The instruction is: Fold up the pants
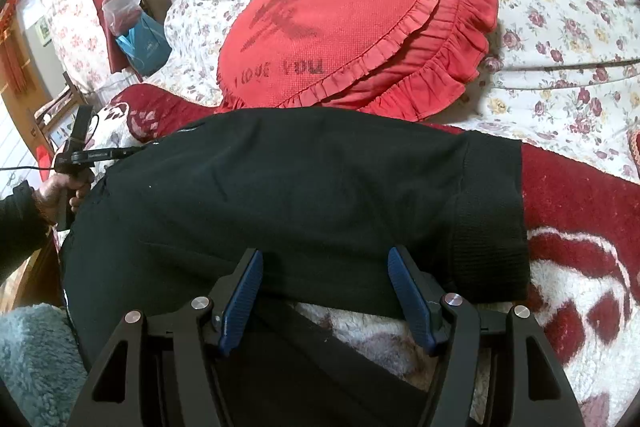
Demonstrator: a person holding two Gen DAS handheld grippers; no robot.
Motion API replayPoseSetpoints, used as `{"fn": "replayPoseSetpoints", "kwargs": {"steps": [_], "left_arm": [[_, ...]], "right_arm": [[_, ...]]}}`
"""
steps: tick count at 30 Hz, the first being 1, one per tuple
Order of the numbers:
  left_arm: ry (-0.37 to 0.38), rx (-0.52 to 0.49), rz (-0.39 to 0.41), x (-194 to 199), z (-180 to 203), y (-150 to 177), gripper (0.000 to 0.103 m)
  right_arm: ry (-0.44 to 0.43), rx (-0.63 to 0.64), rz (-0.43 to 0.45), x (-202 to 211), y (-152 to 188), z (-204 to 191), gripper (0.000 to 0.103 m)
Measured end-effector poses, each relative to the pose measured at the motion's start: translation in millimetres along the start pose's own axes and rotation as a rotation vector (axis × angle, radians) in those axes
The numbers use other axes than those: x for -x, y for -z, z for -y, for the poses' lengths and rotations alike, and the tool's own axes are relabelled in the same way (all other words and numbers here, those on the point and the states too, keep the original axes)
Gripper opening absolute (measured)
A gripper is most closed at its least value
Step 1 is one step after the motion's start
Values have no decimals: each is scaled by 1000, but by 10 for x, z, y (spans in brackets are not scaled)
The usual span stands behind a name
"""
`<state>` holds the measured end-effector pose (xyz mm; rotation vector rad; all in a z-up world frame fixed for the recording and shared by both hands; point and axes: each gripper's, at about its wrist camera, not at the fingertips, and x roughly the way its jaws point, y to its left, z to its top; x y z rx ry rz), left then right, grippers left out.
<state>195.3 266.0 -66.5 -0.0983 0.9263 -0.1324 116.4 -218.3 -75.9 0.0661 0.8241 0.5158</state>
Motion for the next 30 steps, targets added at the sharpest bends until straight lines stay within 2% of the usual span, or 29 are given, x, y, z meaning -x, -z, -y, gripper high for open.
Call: {"fn": "replayPoseSetpoints", "kwargs": {"steps": [5, 7, 8, 9, 12, 18, 19, 21, 22, 23, 24, 26, 28, 30], "left_arm": [[-16, -5, 9, 59, 21, -4, 35], [-33, -6, 29, 128, 22, 1, 16], [-62, -6, 33, 161, 27, -12, 13], [-60, -3, 33, 197, 29, -18, 9], [-87, -39, 48, 343, 131, -11, 7], [-124, -34, 131, 846, 294, -103, 7], [-126, -39, 145, 927, 335, -120, 7], [-127, -48, 160, 1037, 406, -145, 7], [-129, -48, 165, 1071, 438, -157, 7], [-135, -45, 170, 1080, 461, -174, 7], [-144, -37, 177, 1084, 480, -189, 7], [-161, -10, 184, 1065, 489, -215, 7], [-198, 9, 179, 1036, 501, -222, 7], [-215, 9, 165, 996, 520, -232, 7]], "right_arm": [[-1, -1, 0, -1, 2, 3, 64], [-2, -1, 1, -1, 3, 5, 64], [-2, -1, 1, 0, 3, 7, 64], [-3, -2, 1, 0, 4, 6, 64], [-1, -1, 1, 4, 6, -2, 64], [-13, -19, -26, 38, -49, 8, 62], [-26, -41, -48, 69, -96, 38, 57], [-78, -157, -48, 228, -238, 214, 55], [-74, -218, 0, 393, -357, 363, 55], [-40, -245, 24, 473, -420, 451, 56], [58, -312, 38, 578, -534, 650, 56], [142, -410, -4, 580, -637, 923, 56], [121, -501, -57, 484, -702, 1192, 55], [106, -520, -88, 362, -746, 1318, 53]]}}
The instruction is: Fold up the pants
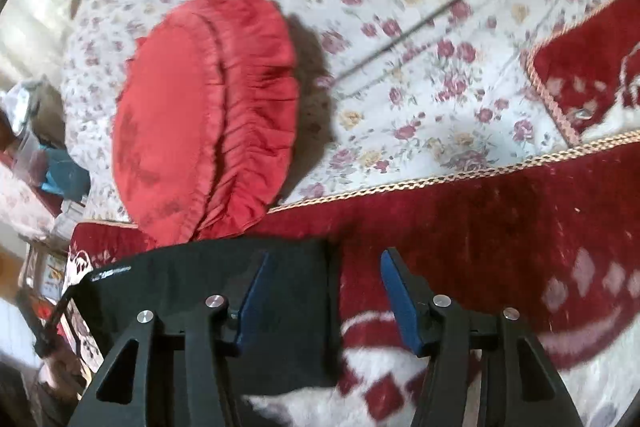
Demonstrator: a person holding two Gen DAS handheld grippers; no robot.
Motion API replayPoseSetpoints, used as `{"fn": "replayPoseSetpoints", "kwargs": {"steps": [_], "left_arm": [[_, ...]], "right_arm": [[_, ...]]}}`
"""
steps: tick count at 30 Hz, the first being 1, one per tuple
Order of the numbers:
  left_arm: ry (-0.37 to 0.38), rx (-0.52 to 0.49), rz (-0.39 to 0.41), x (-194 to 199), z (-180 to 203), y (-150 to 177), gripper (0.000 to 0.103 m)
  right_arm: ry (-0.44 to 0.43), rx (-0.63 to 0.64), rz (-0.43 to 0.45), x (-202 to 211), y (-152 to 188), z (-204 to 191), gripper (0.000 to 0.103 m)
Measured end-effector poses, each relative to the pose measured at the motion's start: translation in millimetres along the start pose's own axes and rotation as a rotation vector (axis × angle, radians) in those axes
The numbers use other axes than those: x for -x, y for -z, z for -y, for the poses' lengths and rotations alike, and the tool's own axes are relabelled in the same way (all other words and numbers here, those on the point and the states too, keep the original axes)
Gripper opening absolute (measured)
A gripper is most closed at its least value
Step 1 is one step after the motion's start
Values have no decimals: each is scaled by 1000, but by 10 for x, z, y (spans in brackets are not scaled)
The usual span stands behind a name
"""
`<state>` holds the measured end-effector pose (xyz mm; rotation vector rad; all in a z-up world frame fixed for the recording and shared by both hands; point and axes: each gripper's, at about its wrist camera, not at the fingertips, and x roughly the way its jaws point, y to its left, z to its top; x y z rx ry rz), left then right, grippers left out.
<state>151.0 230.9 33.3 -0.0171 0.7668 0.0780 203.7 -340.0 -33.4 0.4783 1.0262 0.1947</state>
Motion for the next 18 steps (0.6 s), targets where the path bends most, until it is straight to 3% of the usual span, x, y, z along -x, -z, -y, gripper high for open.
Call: {"fn": "replayPoseSetpoints", "kwargs": {"steps": [3, 10, 12, 16, 18], "left_arm": [[-39, -13, -26, -82, 19, 22, 7], [-83, 3, -47, -146, 84, 83, 7], [-89, 2, -49, -151, 123, 97, 7], [-109, -5, -54, -183, 173, 83, 7], [-114, 0, -48, -172, 169, 79, 7]], "right_arm": [[-44, 48, -31, -144, -54, -76, 49], [-49, 73, -65, -418, -44, -153, 47], [-47, 84, -76, -454, -17, -168, 39], [-20, 149, -71, -449, 17, -218, 6], [-2, 199, -47, -381, 29, -259, 6]]}}
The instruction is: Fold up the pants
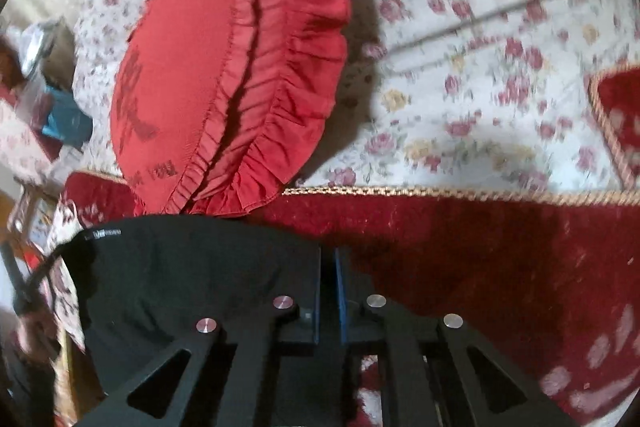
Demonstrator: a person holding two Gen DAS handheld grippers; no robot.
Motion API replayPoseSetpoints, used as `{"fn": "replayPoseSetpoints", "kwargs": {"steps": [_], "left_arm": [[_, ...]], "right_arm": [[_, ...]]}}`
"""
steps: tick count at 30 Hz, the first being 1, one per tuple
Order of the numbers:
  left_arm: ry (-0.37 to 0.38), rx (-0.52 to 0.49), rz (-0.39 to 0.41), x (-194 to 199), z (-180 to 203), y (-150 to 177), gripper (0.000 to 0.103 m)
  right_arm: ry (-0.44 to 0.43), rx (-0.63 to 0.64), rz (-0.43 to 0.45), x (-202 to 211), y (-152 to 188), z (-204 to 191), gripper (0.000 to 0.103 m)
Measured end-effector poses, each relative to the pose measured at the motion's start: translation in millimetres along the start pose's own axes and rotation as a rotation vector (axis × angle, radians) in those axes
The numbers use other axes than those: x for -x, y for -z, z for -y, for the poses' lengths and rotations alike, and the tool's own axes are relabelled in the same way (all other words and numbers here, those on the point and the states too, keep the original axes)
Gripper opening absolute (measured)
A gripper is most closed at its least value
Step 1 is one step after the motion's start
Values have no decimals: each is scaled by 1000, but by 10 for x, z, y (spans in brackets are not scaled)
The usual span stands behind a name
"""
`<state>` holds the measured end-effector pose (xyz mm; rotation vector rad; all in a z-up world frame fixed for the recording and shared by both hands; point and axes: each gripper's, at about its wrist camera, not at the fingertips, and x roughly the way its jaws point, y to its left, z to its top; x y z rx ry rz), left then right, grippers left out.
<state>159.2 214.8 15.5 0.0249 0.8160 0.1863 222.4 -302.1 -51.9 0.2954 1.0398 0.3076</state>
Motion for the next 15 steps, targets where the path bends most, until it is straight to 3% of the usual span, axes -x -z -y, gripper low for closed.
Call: {"fn": "replayPoseSetpoints", "kwargs": {"steps": [8, 15], "left_arm": [[44, 7, 67, 359, -146, 198, 7], [75, 20, 134, 834, -400, 803, 7]], "right_arm": [[20, 195, 143, 580, 246, -275, 5], [35, 376, 232, 1254, 1009, -584, 5]]}}
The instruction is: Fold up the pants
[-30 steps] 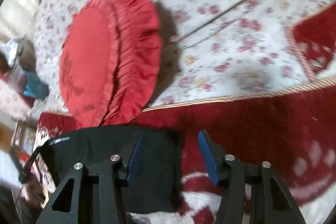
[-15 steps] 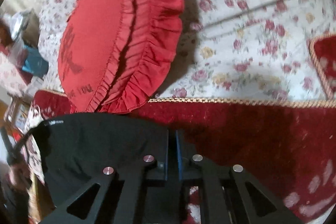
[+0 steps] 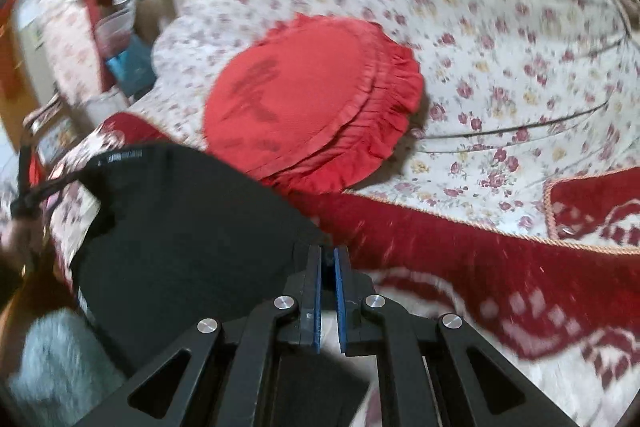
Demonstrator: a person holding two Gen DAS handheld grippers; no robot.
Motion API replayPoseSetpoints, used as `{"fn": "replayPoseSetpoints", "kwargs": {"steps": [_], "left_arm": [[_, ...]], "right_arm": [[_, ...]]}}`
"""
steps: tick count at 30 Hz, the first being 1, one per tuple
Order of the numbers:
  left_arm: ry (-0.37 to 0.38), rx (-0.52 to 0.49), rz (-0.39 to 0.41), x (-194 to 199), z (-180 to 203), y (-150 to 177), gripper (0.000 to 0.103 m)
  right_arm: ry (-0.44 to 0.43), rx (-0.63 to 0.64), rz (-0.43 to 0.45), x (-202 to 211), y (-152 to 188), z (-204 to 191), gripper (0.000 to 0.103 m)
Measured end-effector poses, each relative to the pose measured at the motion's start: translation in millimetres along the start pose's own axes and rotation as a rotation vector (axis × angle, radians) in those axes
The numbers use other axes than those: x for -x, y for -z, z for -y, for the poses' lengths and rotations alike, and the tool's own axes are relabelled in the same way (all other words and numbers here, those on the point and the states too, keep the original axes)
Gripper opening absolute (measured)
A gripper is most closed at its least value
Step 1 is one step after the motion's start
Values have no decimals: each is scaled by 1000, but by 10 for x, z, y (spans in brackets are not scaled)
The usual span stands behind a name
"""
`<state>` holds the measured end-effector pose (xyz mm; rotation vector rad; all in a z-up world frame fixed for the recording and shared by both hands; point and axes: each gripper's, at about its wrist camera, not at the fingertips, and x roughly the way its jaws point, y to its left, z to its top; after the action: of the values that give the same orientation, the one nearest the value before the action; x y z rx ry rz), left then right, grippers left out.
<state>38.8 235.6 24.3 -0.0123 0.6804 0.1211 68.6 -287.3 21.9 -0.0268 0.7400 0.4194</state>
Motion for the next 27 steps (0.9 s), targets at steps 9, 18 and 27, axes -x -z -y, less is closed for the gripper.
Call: {"fn": "replayPoseSetpoints", "kwargs": {"steps": [9, 18, 27], "left_arm": [[94, 295, -202, 304, -537, 1113, 8], [511, 832, -279, 172, -609, 1388, 33], [552, 1098, -302, -222, -588, 1422, 42]], "right_arm": [[78, 84, -103, 288, 1043, -304, 5], [21, -120, -12, 556, 1163, -341, 8], [-31, -139, 22, 561, 1056, -584, 8]]}}
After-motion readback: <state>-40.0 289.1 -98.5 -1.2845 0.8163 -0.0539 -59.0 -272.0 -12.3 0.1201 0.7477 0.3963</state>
